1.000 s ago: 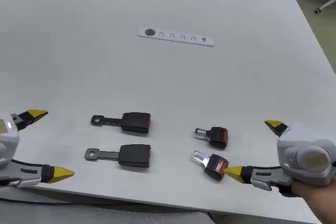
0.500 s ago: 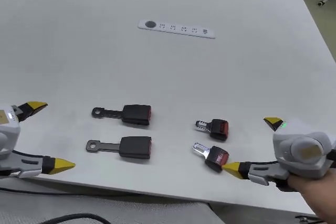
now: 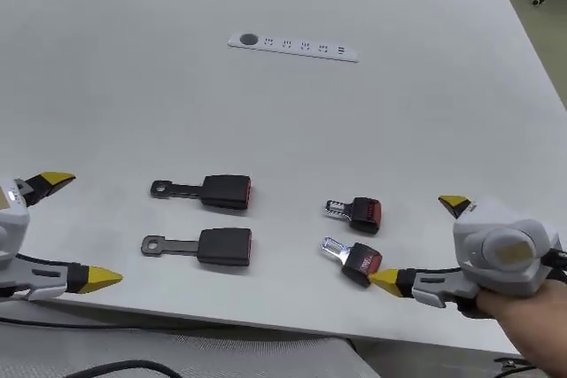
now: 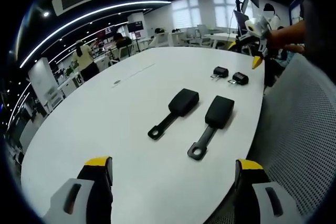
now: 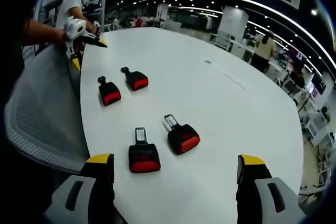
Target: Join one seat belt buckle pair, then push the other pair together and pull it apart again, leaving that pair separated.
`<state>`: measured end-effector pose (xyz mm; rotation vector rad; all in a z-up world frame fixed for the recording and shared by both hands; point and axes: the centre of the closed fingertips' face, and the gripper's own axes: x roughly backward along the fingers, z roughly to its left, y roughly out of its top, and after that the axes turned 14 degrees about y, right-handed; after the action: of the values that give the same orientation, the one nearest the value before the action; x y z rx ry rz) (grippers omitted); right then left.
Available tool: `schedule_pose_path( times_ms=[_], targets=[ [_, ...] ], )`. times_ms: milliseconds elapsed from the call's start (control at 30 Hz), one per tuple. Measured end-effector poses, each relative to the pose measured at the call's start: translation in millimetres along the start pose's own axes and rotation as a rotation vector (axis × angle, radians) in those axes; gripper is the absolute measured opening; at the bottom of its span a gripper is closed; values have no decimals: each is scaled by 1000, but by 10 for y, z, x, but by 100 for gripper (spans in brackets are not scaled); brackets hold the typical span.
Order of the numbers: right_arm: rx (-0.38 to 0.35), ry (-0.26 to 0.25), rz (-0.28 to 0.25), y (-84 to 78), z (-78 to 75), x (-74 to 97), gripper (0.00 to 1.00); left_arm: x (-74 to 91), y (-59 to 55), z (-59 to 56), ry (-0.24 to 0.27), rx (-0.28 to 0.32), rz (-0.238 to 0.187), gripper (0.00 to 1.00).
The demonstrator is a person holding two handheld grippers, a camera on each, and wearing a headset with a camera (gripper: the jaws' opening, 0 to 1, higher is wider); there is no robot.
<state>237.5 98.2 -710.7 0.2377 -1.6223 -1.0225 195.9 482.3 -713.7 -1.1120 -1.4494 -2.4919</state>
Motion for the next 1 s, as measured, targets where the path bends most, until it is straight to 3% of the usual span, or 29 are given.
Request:
schedule_pose_path(
  times_ms=[533, 600, 1000],
  targets=[
    [-34, 16, -18, -45, 72, -4, 99, 6, -4, 18, 8, 1, 2, 97],
    [-31, 23, -15, -40, 94, -5, 99, 27, 56, 12, 10, 11, -16, 97],
    [-18, 55, -21, 20, 150, -38, 99, 38, 134, -23, -3, 19, -28, 96]
  ],
)
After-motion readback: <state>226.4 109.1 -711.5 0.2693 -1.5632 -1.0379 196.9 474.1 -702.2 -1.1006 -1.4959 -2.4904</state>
